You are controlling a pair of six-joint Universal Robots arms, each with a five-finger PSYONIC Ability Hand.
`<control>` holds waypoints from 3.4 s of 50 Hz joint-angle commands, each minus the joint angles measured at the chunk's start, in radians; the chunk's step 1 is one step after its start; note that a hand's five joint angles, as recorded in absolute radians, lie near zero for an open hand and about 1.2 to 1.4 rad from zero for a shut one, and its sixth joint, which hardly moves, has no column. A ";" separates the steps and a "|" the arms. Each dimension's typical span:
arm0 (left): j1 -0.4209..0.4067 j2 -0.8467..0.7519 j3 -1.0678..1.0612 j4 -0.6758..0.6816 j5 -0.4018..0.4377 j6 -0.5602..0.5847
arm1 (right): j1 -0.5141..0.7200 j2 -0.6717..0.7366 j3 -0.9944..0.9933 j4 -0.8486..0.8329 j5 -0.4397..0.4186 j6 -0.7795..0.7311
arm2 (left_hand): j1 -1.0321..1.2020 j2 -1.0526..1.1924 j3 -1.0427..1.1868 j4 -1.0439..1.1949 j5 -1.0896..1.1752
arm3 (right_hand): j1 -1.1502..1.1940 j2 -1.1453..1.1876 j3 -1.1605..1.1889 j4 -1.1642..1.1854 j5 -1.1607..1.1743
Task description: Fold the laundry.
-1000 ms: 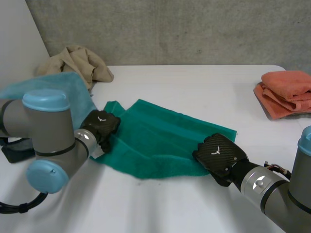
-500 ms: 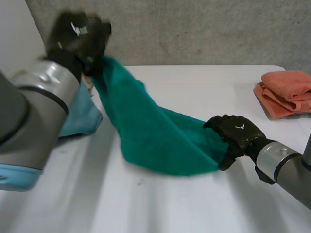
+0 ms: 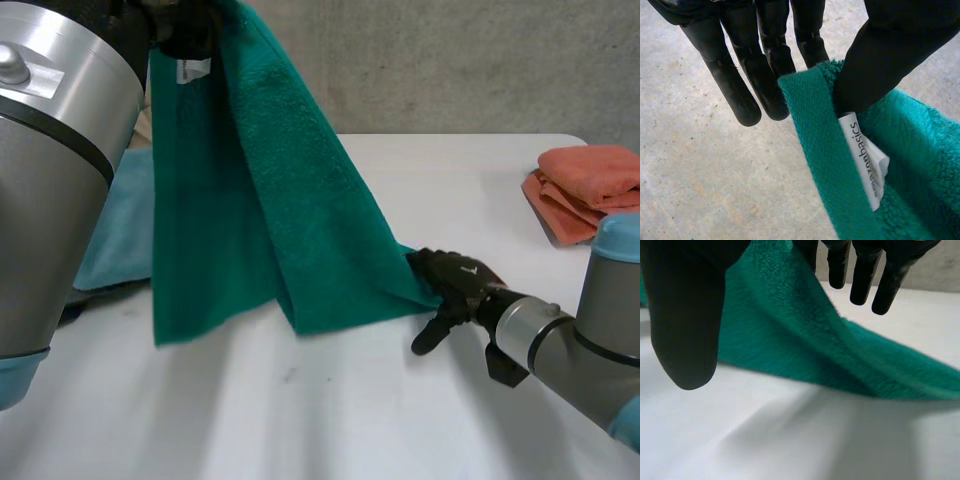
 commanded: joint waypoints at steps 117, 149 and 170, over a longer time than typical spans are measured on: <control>0.343 -0.207 -0.691 0.635 0.026 0.003 | -0.325 0.034 -0.024 -0.029 0.002 -0.288 | 0.264 0.206 0.208 0.197 0.260 | 0.541 0.521 0.531 0.508 0.505; 0.372 -0.033 -0.767 0.301 0.047 0.008 | -0.327 -0.222 -0.016 0.304 -0.073 -0.950 | 0.264 0.206 0.208 0.197 0.260 | 1.197 1.178 1.187 1.165 1.162; 0.419 0.172 -0.944 0.011 0.107 0.258 | -0.446 -0.310 0.069 0.669 -0.012 -1.469 | 0.264 0.206 0.208 0.197 0.260 | 1.197 1.178 1.187 1.165 1.162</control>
